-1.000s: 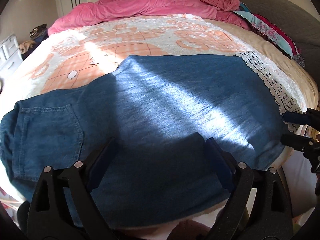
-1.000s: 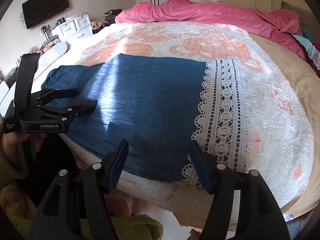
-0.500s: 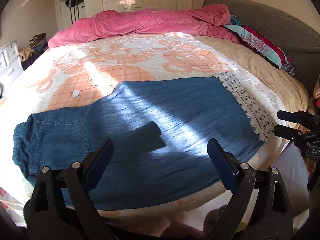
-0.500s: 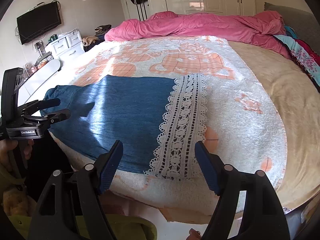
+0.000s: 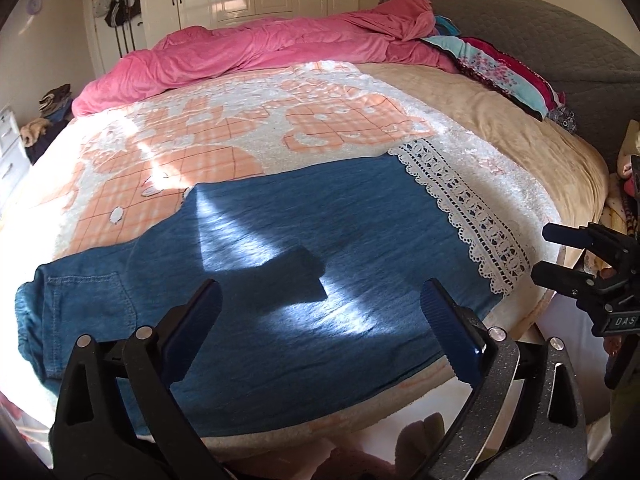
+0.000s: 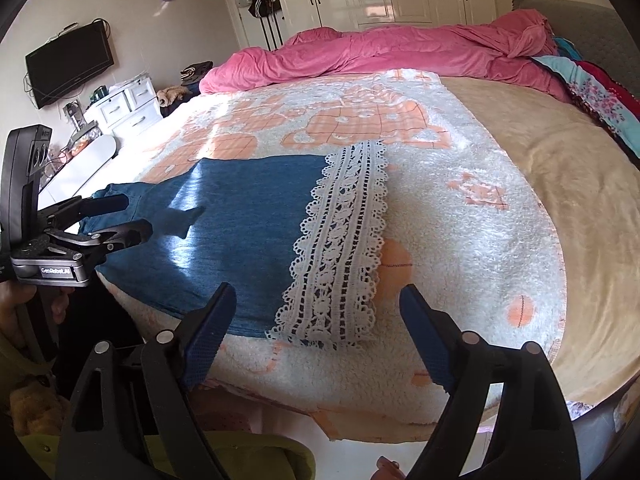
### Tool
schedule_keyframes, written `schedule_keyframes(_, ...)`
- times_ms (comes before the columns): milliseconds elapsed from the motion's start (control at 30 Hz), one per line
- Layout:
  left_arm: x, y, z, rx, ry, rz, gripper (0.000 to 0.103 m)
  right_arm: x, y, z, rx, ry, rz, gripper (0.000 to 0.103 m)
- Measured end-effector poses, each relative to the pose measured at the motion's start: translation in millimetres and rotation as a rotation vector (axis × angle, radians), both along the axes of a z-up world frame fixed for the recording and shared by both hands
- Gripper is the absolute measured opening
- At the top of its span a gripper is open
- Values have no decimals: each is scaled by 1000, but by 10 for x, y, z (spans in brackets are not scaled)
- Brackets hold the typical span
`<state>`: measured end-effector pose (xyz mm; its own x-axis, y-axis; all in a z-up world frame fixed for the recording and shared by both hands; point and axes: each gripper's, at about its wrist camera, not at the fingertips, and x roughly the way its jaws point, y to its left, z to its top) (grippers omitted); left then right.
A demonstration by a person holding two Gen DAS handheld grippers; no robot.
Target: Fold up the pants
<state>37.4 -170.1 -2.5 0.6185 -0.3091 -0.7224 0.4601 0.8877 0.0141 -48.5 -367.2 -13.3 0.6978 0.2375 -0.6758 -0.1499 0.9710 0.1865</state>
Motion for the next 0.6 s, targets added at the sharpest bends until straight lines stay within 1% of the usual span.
schedule_keyframes(333,168,-206,-78,15,33,-24,93,-25,-45,-64,34,14,-10,83)
schedule_keyframes(600,422,-463,-95,54,32,-66,93,-30,-66,-144,71,39,-18,83)
